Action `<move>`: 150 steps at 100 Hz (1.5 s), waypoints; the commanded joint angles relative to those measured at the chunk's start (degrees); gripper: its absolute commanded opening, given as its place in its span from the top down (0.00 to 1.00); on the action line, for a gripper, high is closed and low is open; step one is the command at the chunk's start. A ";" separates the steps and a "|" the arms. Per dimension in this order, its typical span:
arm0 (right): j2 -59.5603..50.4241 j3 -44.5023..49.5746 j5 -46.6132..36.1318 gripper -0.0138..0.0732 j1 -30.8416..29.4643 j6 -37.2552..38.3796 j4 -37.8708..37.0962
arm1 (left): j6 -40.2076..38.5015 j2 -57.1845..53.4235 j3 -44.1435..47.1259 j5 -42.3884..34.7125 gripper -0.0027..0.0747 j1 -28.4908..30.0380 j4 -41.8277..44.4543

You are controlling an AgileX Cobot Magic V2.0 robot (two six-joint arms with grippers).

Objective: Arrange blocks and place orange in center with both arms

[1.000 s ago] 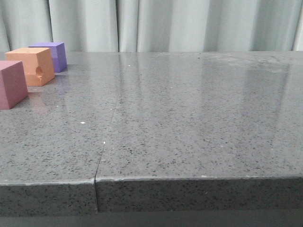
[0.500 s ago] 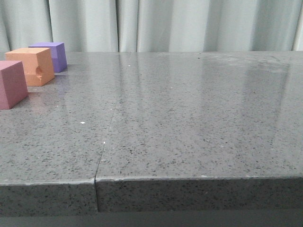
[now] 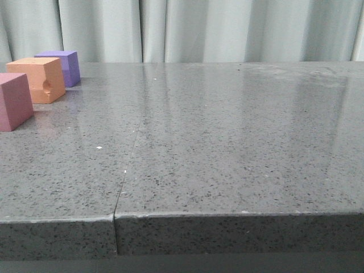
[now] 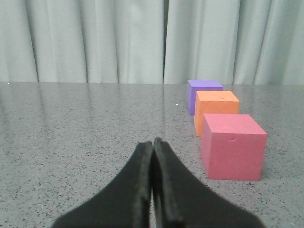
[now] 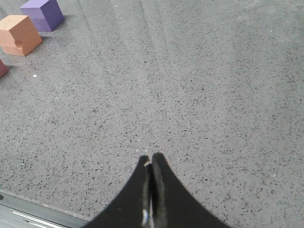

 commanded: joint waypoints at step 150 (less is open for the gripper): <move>-21.95 29.00 -37.60 0.91 -26.45 -8.11 3.34 | 0.00 -1.59 2.39 -4.43 0.99 0.08 -0.49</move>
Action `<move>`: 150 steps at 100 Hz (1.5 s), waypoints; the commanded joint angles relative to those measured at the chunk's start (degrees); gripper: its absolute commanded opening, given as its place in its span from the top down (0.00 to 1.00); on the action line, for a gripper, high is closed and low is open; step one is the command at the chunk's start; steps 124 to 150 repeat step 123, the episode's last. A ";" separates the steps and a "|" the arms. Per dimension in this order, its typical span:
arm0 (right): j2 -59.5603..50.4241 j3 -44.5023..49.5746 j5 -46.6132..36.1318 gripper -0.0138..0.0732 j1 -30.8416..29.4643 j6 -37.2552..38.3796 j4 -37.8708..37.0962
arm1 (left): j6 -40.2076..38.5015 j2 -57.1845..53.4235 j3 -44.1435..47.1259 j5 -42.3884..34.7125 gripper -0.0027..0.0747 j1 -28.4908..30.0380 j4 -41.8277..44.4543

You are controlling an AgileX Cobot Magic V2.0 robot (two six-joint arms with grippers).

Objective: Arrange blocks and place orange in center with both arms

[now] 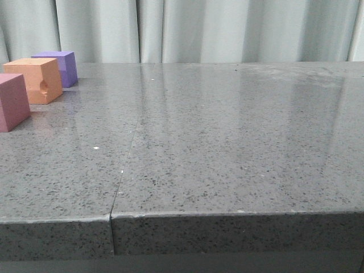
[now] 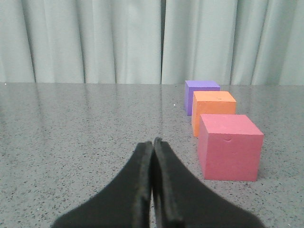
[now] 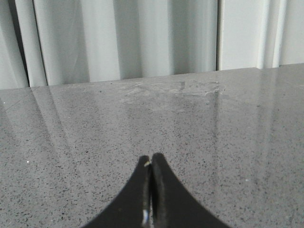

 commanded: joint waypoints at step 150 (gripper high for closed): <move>-4.28 0.43 -2.04 0.91 -0.39 -1.06 0.24 | 0.00 -1.59 2.39 -4.43 0.99 0.08 -0.49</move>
